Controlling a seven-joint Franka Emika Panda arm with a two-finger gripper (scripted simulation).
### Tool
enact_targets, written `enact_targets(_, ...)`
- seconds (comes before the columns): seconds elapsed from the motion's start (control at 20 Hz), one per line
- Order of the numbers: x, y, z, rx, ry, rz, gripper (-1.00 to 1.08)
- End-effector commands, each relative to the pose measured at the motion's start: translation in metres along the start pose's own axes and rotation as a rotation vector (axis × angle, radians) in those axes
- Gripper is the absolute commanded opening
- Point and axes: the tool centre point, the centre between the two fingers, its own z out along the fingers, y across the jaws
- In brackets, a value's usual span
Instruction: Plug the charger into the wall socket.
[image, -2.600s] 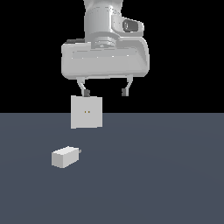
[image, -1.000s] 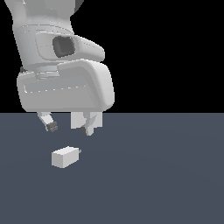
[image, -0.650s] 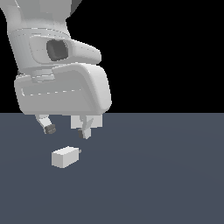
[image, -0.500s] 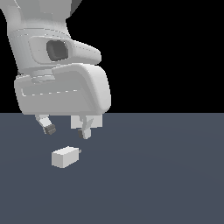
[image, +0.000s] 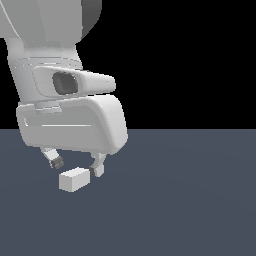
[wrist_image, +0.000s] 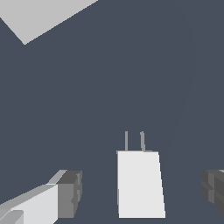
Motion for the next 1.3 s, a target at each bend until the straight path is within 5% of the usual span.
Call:
enact_targets(0.0,-0.003,0.0,0.01,0.0,0.0,0.001,1.0)
enact_targets(0.35,-0.006,0.0,0.022,-0.001,0.0,0.001,1.0)
enact_targets(0.4,-0.006,0.0,0.022,-0.001,0.0,0.001,-1.0)
enact_targets(1.25,-0.002,0.002,0.019,0.009,0.002,-0.03,-1.0)
